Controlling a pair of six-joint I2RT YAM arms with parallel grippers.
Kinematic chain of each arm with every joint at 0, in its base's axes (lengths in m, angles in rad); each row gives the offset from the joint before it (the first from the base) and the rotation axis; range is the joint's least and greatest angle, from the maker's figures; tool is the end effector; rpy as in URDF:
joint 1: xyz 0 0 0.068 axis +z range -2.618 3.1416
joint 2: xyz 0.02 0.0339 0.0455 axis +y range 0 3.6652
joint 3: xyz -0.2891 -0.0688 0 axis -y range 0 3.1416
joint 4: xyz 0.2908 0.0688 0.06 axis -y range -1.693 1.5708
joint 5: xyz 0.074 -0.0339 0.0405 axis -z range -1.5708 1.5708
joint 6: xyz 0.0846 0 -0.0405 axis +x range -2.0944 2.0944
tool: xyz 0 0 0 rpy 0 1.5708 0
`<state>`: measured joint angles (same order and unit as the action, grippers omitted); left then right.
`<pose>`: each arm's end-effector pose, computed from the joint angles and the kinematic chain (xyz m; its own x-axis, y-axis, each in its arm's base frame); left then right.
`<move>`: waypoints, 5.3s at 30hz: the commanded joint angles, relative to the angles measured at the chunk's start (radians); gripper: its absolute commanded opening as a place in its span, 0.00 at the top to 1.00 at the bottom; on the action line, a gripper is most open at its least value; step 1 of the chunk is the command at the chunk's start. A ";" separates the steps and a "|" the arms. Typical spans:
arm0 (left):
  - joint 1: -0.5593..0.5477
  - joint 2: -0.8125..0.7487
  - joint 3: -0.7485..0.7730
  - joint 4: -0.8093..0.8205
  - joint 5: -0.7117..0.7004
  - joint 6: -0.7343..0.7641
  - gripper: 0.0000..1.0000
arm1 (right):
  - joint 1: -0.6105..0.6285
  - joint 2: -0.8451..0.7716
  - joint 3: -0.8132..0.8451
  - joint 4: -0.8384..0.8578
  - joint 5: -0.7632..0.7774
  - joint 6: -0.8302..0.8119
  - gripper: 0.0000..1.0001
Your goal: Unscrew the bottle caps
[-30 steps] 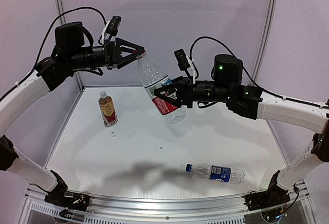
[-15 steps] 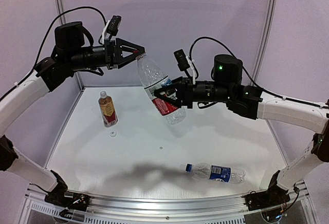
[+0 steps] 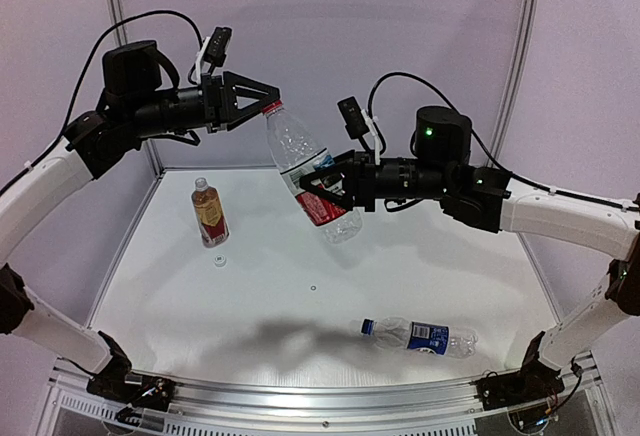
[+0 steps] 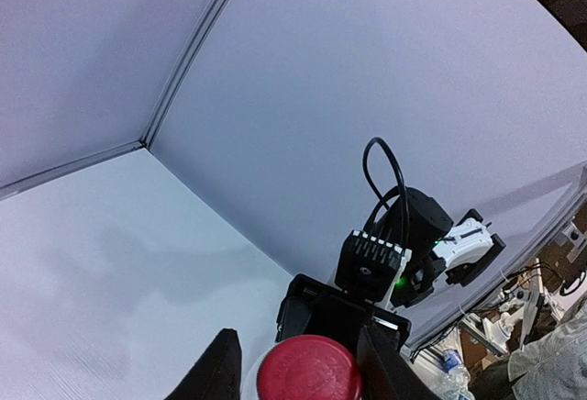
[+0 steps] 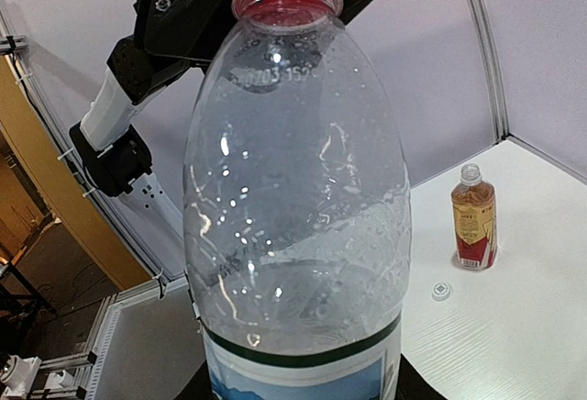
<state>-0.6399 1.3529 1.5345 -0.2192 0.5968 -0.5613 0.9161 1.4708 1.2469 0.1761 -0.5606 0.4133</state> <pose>0.2737 -0.2630 0.5019 -0.5282 -0.1557 -0.8347 0.7834 0.2898 -0.5498 0.2283 0.3712 0.3881 -0.4264 0.0032 -0.9046 -0.8997 0.1017 0.4244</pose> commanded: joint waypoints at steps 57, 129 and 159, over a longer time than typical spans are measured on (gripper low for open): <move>0.205 -0.206 -0.210 0.308 0.195 -0.141 0.20 | 0.011 0.044 0.103 -0.043 0.061 -0.012 0.59; -0.067 -0.027 0.081 -0.199 -0.423 -0.132 0.43 | 0.018 0.140 0.163 -0.312 0.407 -0.196 0.64; 0.139 -0.099 -0.102 0.192 0.117 -0.060 0.28 | 0.018 0.067 0.127 -0.103 0.074 -0.048 0.63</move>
<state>-0.5056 1.2003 1.3655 -0.1410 0.4946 -0.5964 0.9386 1.5642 1.3838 0.0029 -0.4088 0.3092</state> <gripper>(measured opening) 0.725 0.378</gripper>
